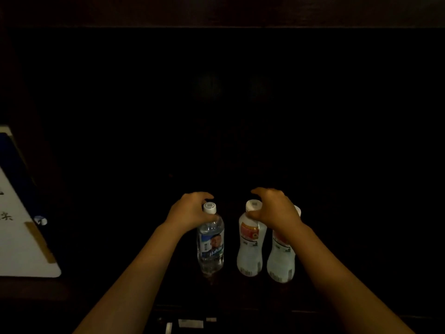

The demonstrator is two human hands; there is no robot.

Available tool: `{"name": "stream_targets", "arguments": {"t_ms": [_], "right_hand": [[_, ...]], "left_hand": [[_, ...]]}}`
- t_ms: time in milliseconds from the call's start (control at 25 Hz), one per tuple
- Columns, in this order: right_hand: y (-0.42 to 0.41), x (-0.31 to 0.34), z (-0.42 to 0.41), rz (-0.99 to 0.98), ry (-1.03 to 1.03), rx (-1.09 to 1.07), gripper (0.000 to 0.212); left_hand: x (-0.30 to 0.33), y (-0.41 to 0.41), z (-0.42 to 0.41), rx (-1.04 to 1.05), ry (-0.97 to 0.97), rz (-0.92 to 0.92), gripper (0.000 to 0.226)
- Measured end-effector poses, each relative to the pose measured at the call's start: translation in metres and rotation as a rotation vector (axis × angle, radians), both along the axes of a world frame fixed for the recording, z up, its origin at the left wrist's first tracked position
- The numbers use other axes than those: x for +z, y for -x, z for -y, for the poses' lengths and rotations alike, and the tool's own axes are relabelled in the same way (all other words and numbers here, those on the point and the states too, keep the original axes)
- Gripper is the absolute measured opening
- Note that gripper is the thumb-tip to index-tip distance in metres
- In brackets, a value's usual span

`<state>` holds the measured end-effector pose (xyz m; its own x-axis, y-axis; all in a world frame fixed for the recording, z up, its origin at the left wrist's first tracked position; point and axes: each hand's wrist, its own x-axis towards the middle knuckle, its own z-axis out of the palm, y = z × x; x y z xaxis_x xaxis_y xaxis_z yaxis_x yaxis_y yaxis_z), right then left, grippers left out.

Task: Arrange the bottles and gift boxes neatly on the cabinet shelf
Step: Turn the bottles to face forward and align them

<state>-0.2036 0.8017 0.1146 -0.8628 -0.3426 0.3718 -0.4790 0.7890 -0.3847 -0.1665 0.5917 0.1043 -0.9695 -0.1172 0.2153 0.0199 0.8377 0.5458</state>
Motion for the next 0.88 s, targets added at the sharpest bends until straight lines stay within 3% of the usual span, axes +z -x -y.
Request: {"name": "stream_targets", "arguments": {"t_ms": [200,480,560,680,760,880], "right_hand": [[0.011,-0.004,0.003,0.021,0.015,0.027,0.056],[0.017,0.009,-0.003,0.321,0.049,0.379,0.064],[0.016,0.008,0.001,0.198,0.021,0.324,0.068],[0.012,0.004,0.010,-0.011,-0.047,0.105,0.067],[0.011,0.003,0.014,-0.012,-0.047,0.097,0.059],[0.012,0.009,0.009,0.114,-0.027,0.233,0.056]], "left_hand": [[-0.003,0.005,0.008,-0.065,-0.158,-0.032,0.025],[0.014,0.016,0.025,-0.329,-0.122,0.175,0.034],[0.012,0.015,0.024,-0.275,-0.110,0.152,0.038],[0.003,0.012,0.015,-0.071,0.026,-0.043,0.034],[-0.001,0.011,0.011,-0.085,0.035,-0.090,0.023],[0.008,0.013,0.020,-0.219,-0.028,-0.011,0.018]]}}
